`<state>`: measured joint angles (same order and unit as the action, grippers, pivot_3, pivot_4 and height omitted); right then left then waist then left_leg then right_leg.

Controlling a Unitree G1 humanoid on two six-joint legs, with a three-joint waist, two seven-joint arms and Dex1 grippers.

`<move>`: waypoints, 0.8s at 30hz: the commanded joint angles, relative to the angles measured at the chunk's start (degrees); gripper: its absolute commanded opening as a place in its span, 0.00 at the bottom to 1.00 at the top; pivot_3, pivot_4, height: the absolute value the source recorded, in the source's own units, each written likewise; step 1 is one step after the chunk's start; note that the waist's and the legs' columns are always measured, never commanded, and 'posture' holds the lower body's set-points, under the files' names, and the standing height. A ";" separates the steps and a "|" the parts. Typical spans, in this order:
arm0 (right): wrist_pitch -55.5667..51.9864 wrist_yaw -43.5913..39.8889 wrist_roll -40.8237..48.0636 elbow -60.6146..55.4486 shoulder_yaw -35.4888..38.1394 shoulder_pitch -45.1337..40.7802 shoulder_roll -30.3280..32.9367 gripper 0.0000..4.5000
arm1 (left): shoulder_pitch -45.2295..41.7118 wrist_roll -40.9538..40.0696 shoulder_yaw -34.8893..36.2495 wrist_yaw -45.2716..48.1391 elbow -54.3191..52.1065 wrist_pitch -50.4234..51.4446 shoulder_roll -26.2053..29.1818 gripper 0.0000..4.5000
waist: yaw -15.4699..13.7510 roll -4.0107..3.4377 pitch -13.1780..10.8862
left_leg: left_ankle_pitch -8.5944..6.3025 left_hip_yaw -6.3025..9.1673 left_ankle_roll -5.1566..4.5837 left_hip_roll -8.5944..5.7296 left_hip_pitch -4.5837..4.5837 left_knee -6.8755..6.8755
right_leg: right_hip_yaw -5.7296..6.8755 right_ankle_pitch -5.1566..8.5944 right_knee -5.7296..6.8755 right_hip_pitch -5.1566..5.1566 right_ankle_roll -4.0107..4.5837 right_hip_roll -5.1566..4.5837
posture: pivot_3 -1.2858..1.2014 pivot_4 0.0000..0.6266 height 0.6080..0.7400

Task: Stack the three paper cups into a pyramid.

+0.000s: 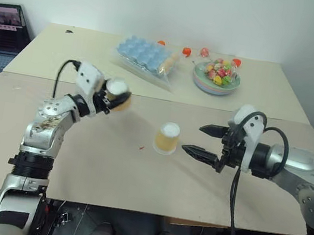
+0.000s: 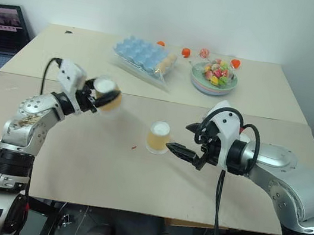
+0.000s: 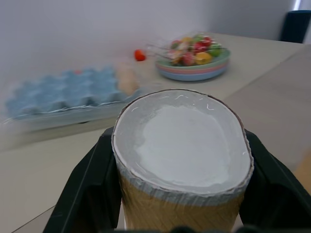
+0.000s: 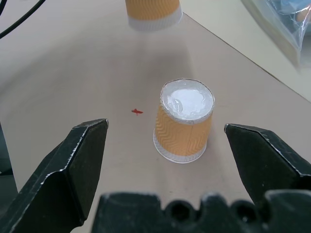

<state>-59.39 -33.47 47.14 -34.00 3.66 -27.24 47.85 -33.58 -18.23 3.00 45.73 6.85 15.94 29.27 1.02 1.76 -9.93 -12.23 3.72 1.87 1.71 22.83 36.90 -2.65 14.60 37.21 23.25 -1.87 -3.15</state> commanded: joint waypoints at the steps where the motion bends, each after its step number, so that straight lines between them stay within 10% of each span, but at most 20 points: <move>1: -0.82 2.05 1.72 -3.23 3.93 1.05 -0.19 1.00 | -0.16 -0.71 -2.04 7.11 1.18 -3.61 0.78 0.56 | -0.02 0.00 0.00 | 0.00 0.00 0.00 0.00 0.01 0.00 | 0.00 0.00 0.00 0.00 0.00 0.00 | 0.52 0.24 1.00; 24: -3.50 9.92 7.10 -8.50 9.86 5.76 0.57 1.00 | 3.47 -0.23 -6.56 11.70 -0.51 -4.26 -4.42 0.56 | -0.21 0.00 0.00 | 0.00 0.01 -0.01 0.00 0.02 0.02 | -0.01 0.00 0.00 -0.01 0.00 0.00 | 0.52 0.24 1.00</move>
<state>-62.79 -24.36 53.20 -40.80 10.89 -21.31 47.70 -29.58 -18.18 -3.73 57.38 8.20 12.71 24.79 0.81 1.76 -9.93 -12.23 3.73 1.86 1.72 22.84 36.92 -2.65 14.60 37.21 23.23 -1.87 -3.15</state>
